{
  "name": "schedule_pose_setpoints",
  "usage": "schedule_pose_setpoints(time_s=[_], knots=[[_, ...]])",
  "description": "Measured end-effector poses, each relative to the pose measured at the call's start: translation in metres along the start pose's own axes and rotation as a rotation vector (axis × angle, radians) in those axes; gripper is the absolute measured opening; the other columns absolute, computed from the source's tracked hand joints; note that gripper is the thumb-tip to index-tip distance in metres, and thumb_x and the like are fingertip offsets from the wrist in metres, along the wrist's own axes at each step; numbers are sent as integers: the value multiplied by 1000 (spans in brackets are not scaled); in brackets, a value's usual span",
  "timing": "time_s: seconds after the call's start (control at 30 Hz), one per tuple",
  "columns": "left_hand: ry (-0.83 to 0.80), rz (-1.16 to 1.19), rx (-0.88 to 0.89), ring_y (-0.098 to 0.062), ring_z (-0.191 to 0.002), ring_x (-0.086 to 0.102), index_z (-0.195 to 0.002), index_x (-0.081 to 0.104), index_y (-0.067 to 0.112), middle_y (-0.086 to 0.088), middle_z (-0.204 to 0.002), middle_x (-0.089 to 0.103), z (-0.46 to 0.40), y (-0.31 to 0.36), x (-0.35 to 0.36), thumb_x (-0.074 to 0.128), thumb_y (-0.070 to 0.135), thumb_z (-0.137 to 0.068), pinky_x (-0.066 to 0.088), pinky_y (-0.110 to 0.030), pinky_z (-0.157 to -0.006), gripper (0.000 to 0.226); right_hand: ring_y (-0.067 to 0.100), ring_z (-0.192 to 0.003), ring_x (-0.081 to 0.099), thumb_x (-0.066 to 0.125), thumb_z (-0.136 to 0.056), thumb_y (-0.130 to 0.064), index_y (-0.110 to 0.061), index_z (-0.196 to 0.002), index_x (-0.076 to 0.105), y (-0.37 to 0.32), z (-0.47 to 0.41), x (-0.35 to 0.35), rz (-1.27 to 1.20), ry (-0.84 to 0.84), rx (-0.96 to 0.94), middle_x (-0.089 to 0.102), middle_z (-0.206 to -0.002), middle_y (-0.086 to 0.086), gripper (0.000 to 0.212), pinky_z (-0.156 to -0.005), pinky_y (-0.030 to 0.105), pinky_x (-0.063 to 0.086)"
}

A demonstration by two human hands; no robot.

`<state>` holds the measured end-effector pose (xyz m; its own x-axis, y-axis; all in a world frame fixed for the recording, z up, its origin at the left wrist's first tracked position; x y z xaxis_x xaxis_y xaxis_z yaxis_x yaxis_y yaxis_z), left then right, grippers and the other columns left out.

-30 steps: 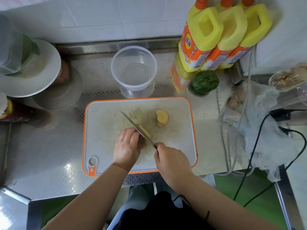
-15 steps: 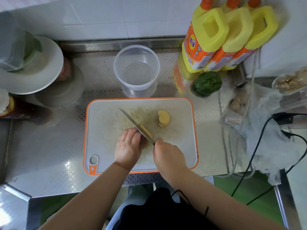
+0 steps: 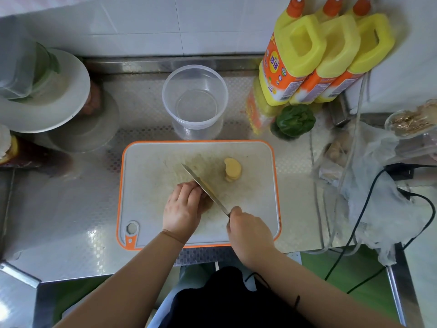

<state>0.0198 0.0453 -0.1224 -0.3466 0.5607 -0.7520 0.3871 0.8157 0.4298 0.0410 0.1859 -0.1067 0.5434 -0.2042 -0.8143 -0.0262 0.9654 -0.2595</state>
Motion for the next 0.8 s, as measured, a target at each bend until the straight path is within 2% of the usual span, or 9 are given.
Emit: schedule_pose_setpoints(time_s=[0.13,0.27,0.4,0.53,0.63,0.8], knots=[[12,15,12,-28,-86,52,-100,54,9,-10,-100,60,1,3,-2,46,18,-103,49,-36,-71,13,22,-86,64,43,-99,-18,-12,-109,49,-7,-23,7,-12,23,-9,64,-91,3,13,-63,27,41],[-2,16,14,-29,-85,53,-101,55,9,-10,-98,61,1,2,-1,44,18,-104,52,-41,-68,15,26,-86,62,42,-100,-21,-9,-106,52,6,-41,16,-105,-39,28,53,-80,4,17,-62,29,36],[-6,7,9,-28,-85,53,-100,54,11,-8,-102,59,1,0,-2,50,16,-101,51,-39,-69,7,29,-86,61,43,-99,-23,-9,-102,54,9,-45,17,-118,-28,28,62,-88,10,18,-62,30,36],[3,6,11,-27,-86,52,-99,53,11,-3,-108,53,-1,1,-4,54,16,-98,49,-37,-70,5,22,-70,54,44,-98,-26,-10,-102,55,13,-48,12,-133,-27,11,52,-74,2,19,-59,28,37],[13,-1,8,-27,-86,53,-98,54,11,-8,-102,61,-1,3,-6,52,19,-102,51,-38,-68,9,21,-63,49,42,-99,-27,-11,-104,54,12,-36,3,-92,38,-3,46,-66,-2,20,-52,27,32],[8,9,-17,-28,-86,58,-98,60,11,-9,-98,68,4,1,-6,59,20,-98,53,-40,-69,9,26,-79,64,36,-101,-28,-14,-110,51,-3,-5,-8,-21,49,-50,66,-84,4,22,-60,32,41]])
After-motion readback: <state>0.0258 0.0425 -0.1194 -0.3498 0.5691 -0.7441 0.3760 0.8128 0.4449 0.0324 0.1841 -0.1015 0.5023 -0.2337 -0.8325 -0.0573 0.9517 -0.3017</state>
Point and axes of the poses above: each hand's wrist, its own z-axis away from the middle knuckle, its own x-axis out of the palm, y = z × x, the point moved 8 cm from there along -z, towards the middle knuckle
